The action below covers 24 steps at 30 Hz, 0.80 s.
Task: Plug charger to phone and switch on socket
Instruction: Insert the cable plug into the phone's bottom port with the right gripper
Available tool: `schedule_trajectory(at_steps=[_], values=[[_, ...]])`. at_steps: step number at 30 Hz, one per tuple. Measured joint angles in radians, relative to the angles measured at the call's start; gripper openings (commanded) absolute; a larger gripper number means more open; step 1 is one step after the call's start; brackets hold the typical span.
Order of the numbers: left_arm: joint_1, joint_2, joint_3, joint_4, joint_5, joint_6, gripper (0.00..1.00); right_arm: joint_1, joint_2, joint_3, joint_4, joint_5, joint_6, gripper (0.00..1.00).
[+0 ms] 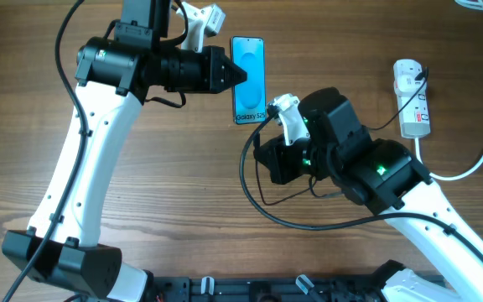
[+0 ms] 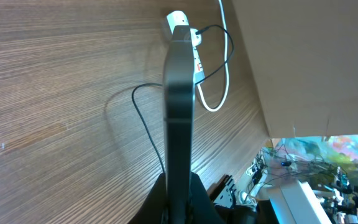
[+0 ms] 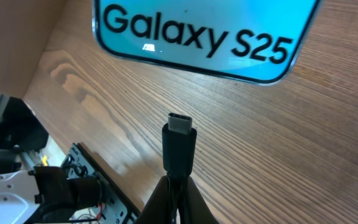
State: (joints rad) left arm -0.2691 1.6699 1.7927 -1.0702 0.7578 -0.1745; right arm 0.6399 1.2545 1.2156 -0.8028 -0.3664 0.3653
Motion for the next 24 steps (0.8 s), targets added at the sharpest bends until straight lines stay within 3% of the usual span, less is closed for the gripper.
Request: schedule_trajectory(at_steps=[8,24], values=[[0.0,0.0,0.0,-0.001,0.118,0.069,0.04,0.0,0.0,0.0,0.005,0.008,0.019,0.04],[0.0,0.0,0.0,-0.006,0.143,0.088,0.04,0.001,0.0,0.0,0.023,0.007,0.041,0.04]])
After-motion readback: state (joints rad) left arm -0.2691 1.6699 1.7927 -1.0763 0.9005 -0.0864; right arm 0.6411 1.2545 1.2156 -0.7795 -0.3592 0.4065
